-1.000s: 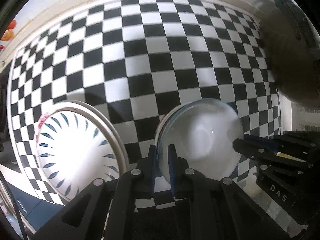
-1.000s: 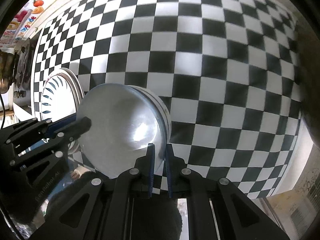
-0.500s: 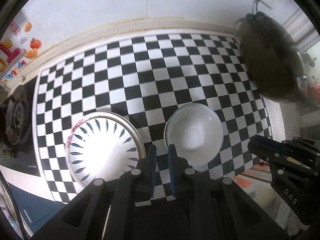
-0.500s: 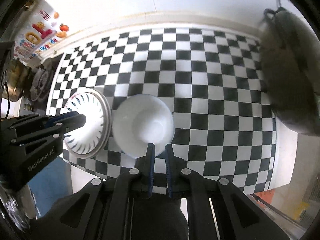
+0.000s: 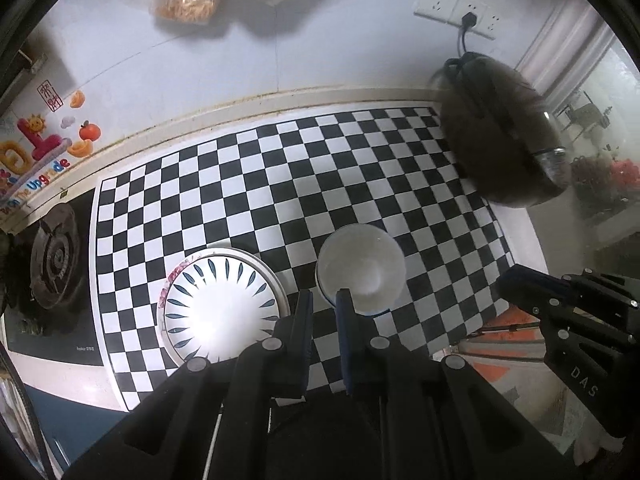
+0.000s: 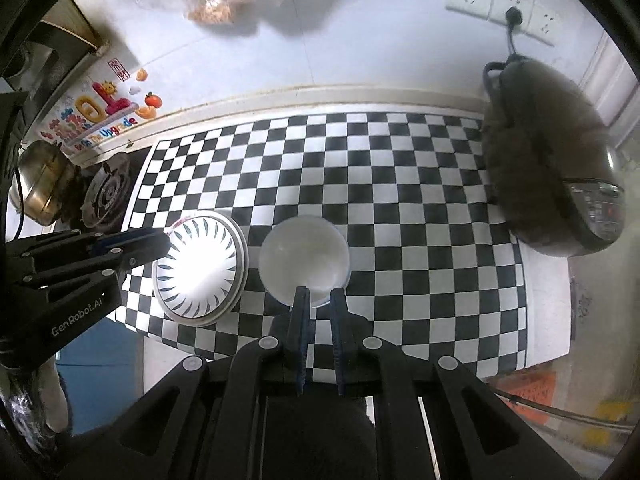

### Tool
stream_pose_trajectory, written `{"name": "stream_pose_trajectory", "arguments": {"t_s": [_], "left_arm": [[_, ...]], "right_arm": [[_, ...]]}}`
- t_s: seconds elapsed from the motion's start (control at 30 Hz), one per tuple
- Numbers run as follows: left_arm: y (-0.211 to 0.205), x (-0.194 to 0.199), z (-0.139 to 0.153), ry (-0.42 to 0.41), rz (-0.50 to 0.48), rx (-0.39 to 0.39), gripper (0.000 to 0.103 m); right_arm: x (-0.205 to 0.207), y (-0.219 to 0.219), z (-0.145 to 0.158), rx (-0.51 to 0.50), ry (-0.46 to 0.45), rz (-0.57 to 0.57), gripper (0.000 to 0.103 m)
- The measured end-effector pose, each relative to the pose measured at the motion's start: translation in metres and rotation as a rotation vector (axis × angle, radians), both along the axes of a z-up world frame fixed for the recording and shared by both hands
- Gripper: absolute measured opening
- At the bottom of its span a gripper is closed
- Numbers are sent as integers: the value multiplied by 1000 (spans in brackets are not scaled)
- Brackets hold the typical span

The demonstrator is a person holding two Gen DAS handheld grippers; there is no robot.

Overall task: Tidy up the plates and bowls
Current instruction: 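Open both tools and raise them away from the nested bowls, then move both tools to the nested bowl stack and grip its rim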

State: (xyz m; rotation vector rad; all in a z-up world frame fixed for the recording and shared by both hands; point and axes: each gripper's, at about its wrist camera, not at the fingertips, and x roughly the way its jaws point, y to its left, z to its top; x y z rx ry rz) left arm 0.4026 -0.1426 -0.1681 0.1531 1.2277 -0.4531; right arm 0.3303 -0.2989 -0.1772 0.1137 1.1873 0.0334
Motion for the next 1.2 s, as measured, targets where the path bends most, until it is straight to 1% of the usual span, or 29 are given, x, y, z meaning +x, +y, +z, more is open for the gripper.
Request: {"name": "stream_pose_trajectory", "arguments": {"t_s": [0.27,0.4,0.47,0.5,0.53,0.57,0.6,0.73,0.8,0.87,0.97,1.0,1.07,1.2], "left_arm": [[1,-15,16,-36,-12,-1,10],[1,-15,15,-41,-11,6,11],[2,-12,8,-21,0,5,12],[3,-7,1,0,12,-5,13],[4,-4,-4,13,23,-9,13],[5,-1,-11,33,33,-11,13],[6,4,-19,62,39,-22,15],[11,26,-55,181,85,-55,17],[15,42,-82,279,119,-80,24],[16,53,-105,366,149,-114,25],[15,67,-134,469,183,-171,28],[13,70,-140,487,194,-181,29],[8,76,-156,537,204,-205,30],[-1,86,-177,565,212,-175,30]], "right_arm": [[-14,1,30,4,-58,-12,12],[-11,-4,29,12,-54,-34,12],[-7,-7,23,23,-43,-40,14],[-3,-10,18,42,-31,-48,27],[0,-13,13,57,-24,-54,49],[3,-15,7,76,-19,-59,61],[6,-17,1,88,-12,-62,76],[24,-26,-33,98,54,-77,79],[33,-30,-54,120,89,-85,82],[43,-35,-80,126,135,-91,83],[55,-41,-114,137,189,-96,83],[60,-44,-128,148,211,-95,84],[67,-48,-146,154,238,-101,84],[79,-54,-177,180,278,-114,84]]}}
